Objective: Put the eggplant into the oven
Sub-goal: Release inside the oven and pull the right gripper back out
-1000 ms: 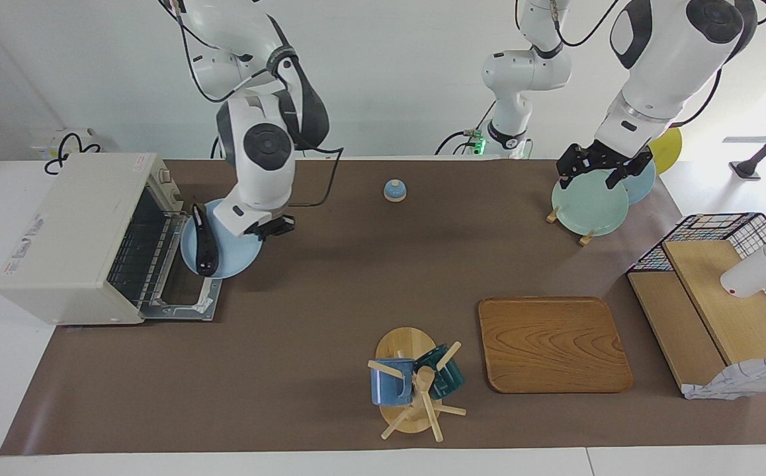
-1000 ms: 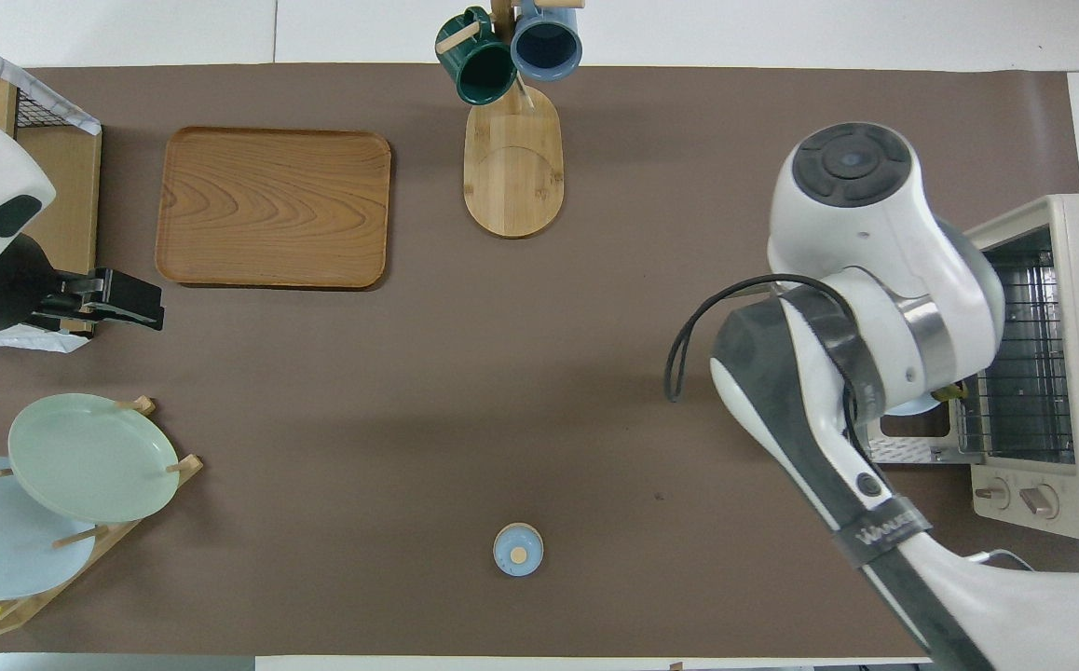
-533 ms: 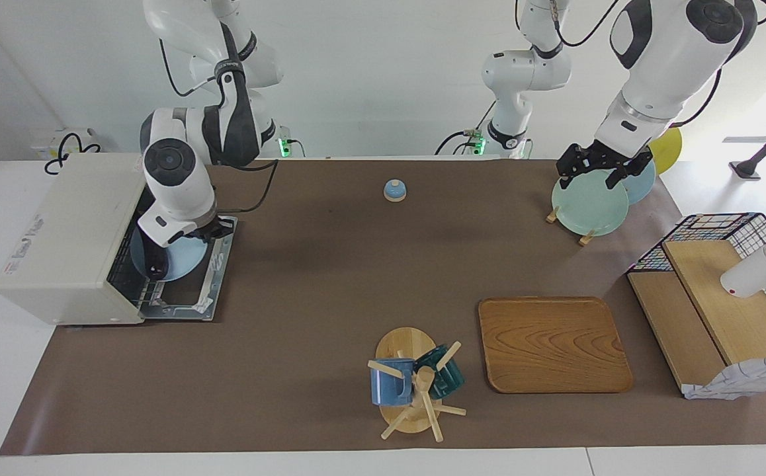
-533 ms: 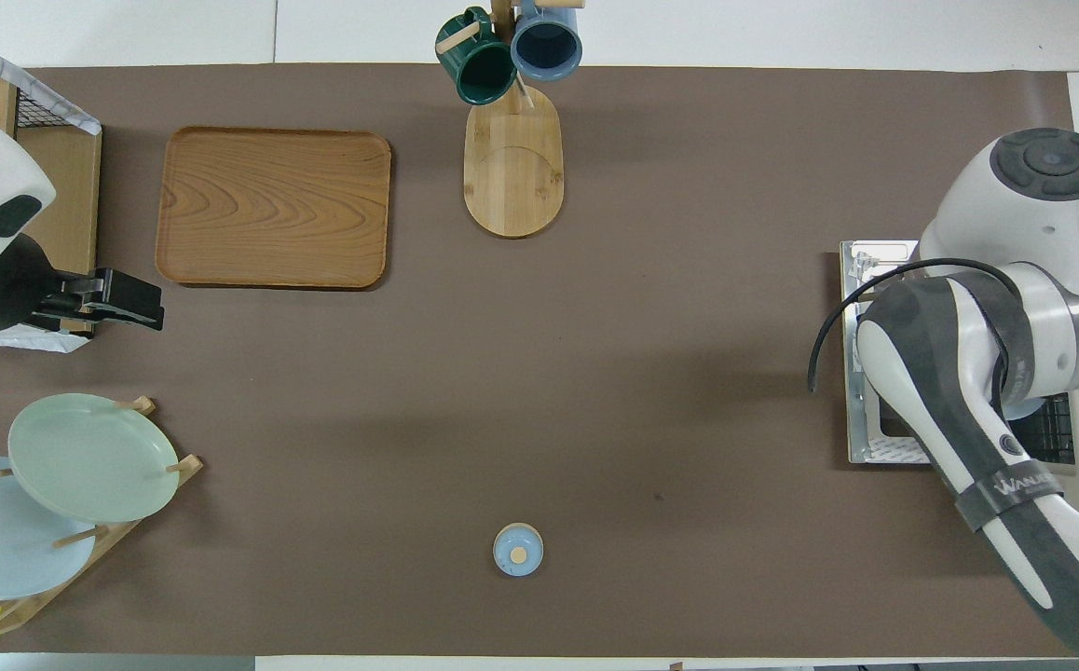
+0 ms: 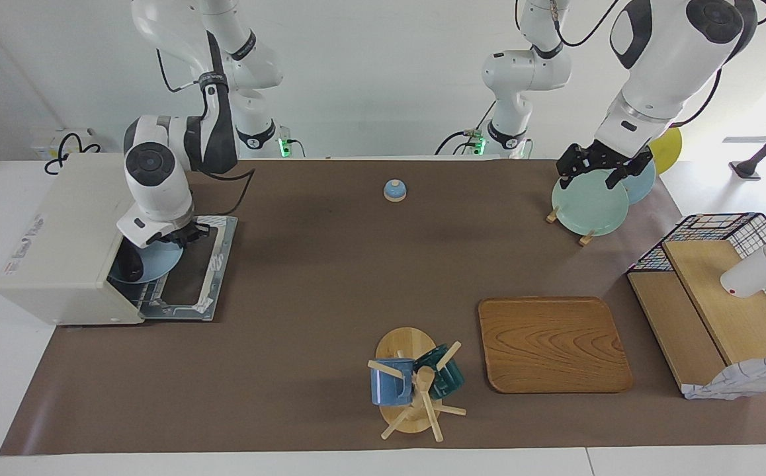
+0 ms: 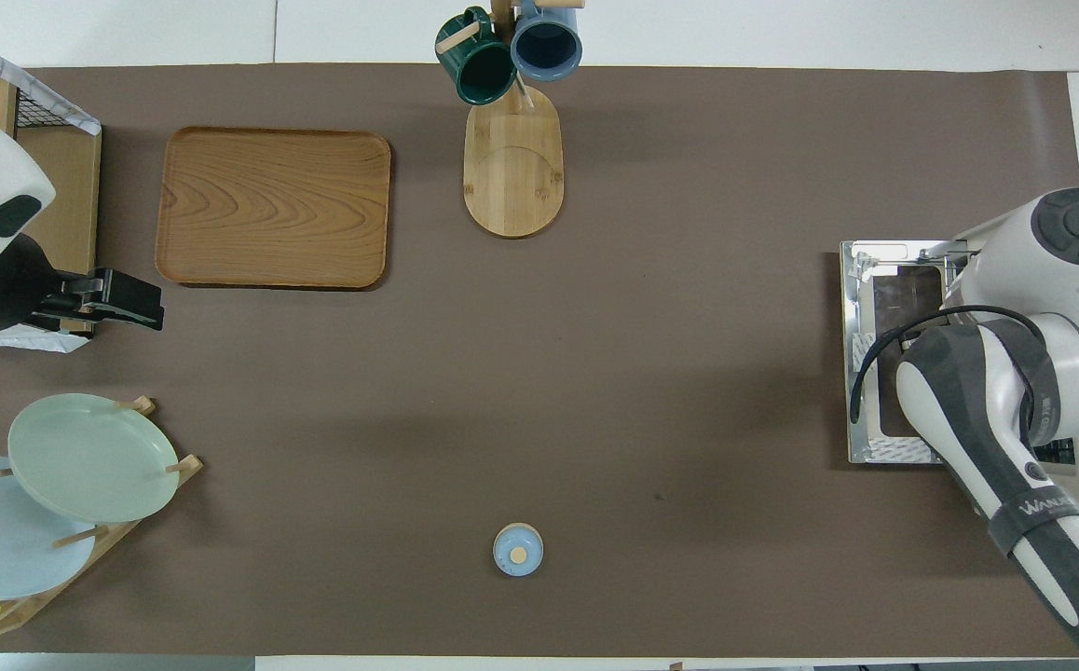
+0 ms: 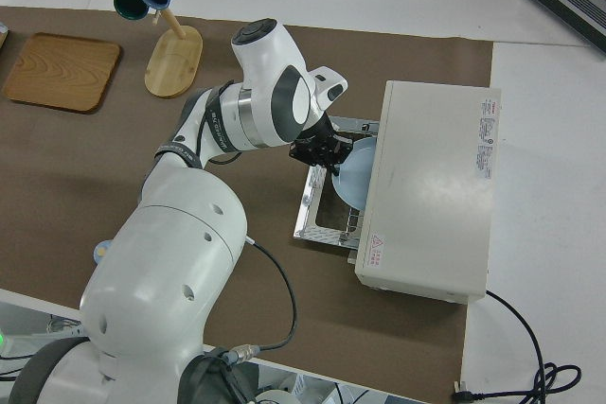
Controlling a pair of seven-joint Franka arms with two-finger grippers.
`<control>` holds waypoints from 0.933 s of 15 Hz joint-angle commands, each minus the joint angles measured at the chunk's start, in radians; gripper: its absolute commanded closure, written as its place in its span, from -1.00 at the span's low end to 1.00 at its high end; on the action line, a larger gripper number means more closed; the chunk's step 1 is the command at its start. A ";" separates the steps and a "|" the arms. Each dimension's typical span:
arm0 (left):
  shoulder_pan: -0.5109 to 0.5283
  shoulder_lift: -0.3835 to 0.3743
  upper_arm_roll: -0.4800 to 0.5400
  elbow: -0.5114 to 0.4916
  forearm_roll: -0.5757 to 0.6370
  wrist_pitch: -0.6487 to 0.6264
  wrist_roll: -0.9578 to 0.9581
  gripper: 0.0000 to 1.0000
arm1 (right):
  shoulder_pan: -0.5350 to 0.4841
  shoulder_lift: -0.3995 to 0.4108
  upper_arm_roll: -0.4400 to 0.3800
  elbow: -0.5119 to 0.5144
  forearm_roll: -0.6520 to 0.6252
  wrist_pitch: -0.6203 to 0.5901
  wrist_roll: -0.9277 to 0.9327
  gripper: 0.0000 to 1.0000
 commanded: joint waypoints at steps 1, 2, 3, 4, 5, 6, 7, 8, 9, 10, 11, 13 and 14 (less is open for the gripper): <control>0.010 -0.007 -0.007 -0.001 0.014 -0.004 0.007 -1.00 | -0.045 -0.044 0.014 -0.079 -0.017 0.058 -0.027 1.00; 0.010 -0.005 -0.007 0.000 0.014 -0.004 0.007 -1.00 | -0.045 -0.044 0.015 -0.079 -0.017 0.061 -0.023 1.00; 0.010 -0.007 -0.007 -0.001 0.014 -0.004 0.007 -1.00 | -0.042 -0.044 0.015 -0.079 -0.015 0.061 -0.017 1.00; 0.010 -0.005 -0.007 -0.001 0.014 -0.004 0.007 -1.00 | -0.036 -0.044 0.015 -0.078 -0.015 0.060 -0.012 0.88; 0.010 -0.007 -0.007 -0.001 0.014 -0.004 0.007 -1.00 | -0.036 -0.044 0.015 -0.078 -0.015 0.060 -0.012 0.76; 0.010 -0.005 -0.007 -0.001 0.014 -0.004 0.007 -1.00 | -0.034 -0.042 0.015 -0.073 -0.015 0.060 -0.013 0.73; 0.010 -0.007 -0.007 0.000 0.014 -0.004 0.007 -1.00 | -0.031 -0.041 0.017 -0.070 -0.011 0.054 -0.012 0.69; 0.010 -0.005 -0.007 -0.001 0.014 -0.004 0.007 -1.00 | -0.028 -0.039 0.018 -0.065 -0.006 0.049 -0.012 0.56; 0.010 -0.005 -0.007 -0.001 0.014 -0.004 0.007 -1.00 | -0.026 -0.037 0.023 -0.052 -0.003 0.041 -0.013 0.45; 0.010 -0.005 -0.007 -0.001 0.014 -0.004 0.007 -1.00 | -0.025 -0.034 0.024 -0.042 -0.004 0.025 -0.013 0.41; 0.010 -0.007 -0.007 0.000 0.014 -0.004 0.007 -1.00 | -0.020 -0.031 0.029 -0.023 -0.003 0.009 -0.015 0.38; 0.010 -0.007 -0.007 -0.001 0.014 -0.004 0.007 -1.00 | 0.009 -0.036 0.030 -0.001 -0.001 -0.023 -0.015 0.39; 0.010 -0.007 -0.007 0.000 0.014 -0.004 0.007 -1.00 | 0.024 -0.034 0.030 0.019 -0.001 -0.043 -0.015 0.39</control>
